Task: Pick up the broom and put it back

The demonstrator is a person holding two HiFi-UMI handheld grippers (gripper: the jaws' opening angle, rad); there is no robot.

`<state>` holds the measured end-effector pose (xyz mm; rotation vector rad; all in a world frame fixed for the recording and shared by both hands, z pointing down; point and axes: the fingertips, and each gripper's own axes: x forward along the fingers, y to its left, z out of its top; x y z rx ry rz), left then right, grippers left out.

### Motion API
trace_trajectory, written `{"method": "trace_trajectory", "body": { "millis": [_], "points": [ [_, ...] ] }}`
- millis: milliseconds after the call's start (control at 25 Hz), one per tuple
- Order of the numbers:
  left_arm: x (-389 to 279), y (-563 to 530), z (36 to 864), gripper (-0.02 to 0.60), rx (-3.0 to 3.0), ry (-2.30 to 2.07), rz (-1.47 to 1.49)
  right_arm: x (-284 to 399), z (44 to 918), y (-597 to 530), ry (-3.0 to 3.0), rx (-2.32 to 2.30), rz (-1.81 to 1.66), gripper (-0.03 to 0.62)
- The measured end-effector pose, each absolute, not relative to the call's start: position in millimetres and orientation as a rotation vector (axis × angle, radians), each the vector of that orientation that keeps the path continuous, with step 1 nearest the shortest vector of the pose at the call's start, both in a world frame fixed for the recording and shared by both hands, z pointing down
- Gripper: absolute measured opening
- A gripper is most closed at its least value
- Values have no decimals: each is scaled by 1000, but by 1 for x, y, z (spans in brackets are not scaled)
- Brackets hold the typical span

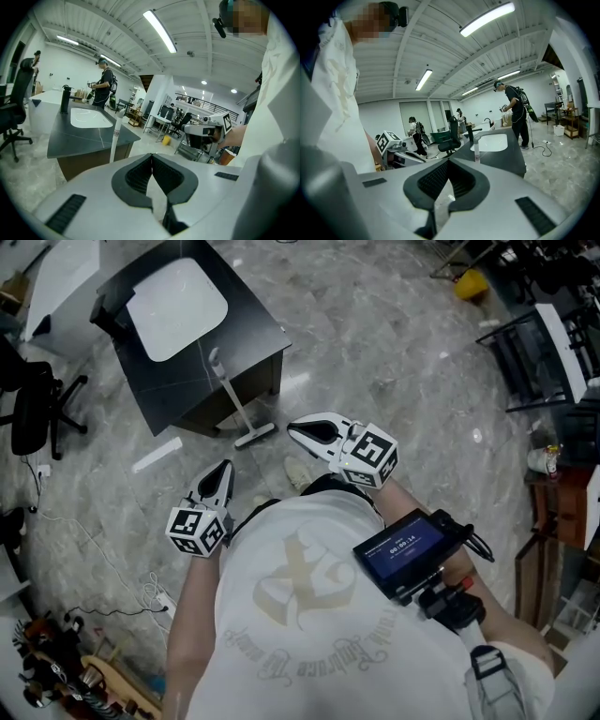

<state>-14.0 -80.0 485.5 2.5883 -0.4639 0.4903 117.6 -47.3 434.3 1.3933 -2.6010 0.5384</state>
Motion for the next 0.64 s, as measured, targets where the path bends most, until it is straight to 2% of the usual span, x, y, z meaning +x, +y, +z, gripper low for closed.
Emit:
{"method": "trace_trajectory", "body": {
  "millis": [640],
  "points": [
    [-14,-90,480,12,2606,-465,482,114,437,-53,-2602,1381,539,17]
  ]
}}
